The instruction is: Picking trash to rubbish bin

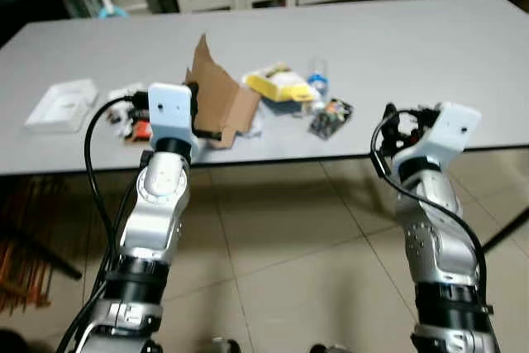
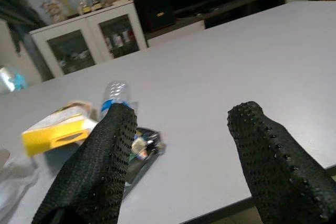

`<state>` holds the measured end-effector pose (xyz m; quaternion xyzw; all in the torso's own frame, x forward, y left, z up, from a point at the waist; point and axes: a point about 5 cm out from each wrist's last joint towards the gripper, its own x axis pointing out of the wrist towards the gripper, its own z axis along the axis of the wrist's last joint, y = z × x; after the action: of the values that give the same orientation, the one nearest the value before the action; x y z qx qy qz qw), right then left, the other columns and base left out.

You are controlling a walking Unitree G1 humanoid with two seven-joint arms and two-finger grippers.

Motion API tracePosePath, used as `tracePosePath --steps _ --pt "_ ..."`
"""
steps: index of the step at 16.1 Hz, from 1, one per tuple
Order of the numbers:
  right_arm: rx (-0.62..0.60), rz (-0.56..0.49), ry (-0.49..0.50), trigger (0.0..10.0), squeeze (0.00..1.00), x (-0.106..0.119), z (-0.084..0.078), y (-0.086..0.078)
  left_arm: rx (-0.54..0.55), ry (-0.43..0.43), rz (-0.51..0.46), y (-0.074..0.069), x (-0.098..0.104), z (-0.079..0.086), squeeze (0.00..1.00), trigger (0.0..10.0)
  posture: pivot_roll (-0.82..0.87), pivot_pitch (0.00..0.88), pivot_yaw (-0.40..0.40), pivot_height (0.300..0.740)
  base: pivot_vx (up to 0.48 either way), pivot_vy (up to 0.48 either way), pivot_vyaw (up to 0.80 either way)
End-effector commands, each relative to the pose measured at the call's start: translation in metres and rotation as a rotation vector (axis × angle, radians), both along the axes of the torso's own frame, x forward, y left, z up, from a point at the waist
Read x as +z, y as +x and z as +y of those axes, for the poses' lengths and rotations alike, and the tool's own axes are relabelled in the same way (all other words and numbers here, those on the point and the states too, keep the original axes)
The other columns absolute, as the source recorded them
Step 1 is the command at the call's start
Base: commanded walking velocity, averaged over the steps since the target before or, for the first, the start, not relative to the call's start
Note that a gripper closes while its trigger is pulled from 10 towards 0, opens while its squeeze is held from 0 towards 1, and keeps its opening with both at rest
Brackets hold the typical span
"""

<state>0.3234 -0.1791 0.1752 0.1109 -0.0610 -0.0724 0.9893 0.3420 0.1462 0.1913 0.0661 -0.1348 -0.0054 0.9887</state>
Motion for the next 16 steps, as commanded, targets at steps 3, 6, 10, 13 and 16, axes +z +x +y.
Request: tracePosePath --steps 3,6,10,13,16 --pt "0.017 0.001 -0.011 10.0 0.0 -0.0006 0.0049 0.0 0.008 0.001 0.016 -0.0023 -0.0064 -0.0004 0.0 10.0 -0.08 0.081 0.067 0.74 0.0 0.0 0.8" --pt "0.02 0.011 -0.023 10.0 0.0 -0.0026 0.0034 -0.0002 0.022 0.007 0.023 -0.004 -0.0095 0.004 0.0 10.0 -0.07 0.096 0.06 0.74 0.0 0.0 0.8" --pt "0.027 0.012 -0.024 10.0 0.0 -0.0005 0.0042 0.0034 0.032 0.006 0.023 -0.0039 -0.0089 0.0041 0.0 10.0 -0.07 0.106 0.051 0.74 0.0 0.0 0.8" --pt "0.045 0.016 -0.024 10.0 0.0 -0.0008 0.0068 0.004 0.036 0.005 0.023 -0.005 -0.0095 0.0039 0.0 10.0 -0.06 0.111 0.047 0.74 0.0 0.0 0.8" --pt "0.069 0.02 -0.021 10.0 0.0 -0.0024 0.0105 0.004 0.043 0.005 0.025 -0.0052 -0.0094 0.0047 0.0 10.0 -0.06 0.115 0.045 0.74 0.0 0.0 0.8"
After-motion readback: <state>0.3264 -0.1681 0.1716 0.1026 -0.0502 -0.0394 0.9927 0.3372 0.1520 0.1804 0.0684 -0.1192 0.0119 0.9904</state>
